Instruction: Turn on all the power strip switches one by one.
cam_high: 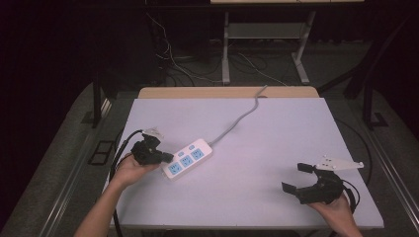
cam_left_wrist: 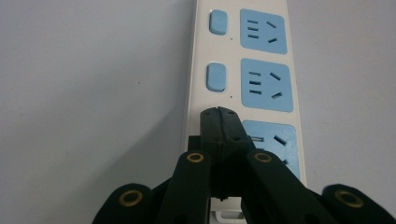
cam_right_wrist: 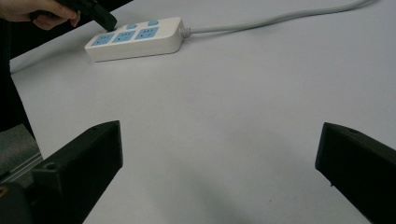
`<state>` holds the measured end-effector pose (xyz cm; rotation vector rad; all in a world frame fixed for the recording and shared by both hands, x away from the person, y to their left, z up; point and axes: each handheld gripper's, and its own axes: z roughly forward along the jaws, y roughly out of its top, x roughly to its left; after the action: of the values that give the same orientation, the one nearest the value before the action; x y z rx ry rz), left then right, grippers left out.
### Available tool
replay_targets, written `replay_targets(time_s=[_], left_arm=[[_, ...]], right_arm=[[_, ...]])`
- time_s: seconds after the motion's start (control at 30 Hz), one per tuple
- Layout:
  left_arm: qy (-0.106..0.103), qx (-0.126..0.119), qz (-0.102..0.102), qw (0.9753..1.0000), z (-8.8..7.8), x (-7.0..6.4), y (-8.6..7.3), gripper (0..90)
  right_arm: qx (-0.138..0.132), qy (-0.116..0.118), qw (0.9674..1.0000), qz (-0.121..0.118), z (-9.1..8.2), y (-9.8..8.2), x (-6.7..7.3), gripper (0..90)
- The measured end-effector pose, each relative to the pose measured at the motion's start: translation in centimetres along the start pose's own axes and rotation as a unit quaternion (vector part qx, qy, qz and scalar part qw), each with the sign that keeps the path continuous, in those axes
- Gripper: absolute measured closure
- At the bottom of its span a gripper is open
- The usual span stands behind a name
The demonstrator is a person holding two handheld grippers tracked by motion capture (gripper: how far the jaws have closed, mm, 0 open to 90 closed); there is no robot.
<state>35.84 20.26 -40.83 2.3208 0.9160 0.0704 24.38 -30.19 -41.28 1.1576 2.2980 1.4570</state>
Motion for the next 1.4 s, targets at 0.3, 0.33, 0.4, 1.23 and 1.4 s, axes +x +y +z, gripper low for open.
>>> replay_targets(time_s=[0.3, 0.33, 0.4, 1.23, 1.4], left_arm=[[-0.003, 0.003, -0.011, 0.9999, -0.1, 0.1, 0.0, 89.8], [-0.003, 0.003, -0.01, 0.9999, -0.1, 0.1, 0.0, 89.8], [-0.004, 0.0, -0.013, 0.9999, -0.1, 0.1, 0.0, 89.7], [0.012, 0.003, 0.019, 0.9997, -2.0, -0.6, 2.2, 89.7], [0.015, 0.0, 0.022, 0.9997, -2.3, -0.6, 2.8, 89.7]], right_arm=[[0.001, -0.001, 1.0, 0.0, 0.1, 0.0, 0.0, 0.7], [0.002, -0.001, 1.0, 0.0, 0.1, 0.0, 0.0, 0.7], [0.002, -0.001, 1.0, -0.001, 0.1, 0.0, 0.0, 0.7], [0.003, -0.001, 1.0, -0.003, 0.1, 0.0, 0.0, 0.7], [0.004, -0.001, 1.0, -0.004, 0.1, 0.0, 0.0, 0.7]])
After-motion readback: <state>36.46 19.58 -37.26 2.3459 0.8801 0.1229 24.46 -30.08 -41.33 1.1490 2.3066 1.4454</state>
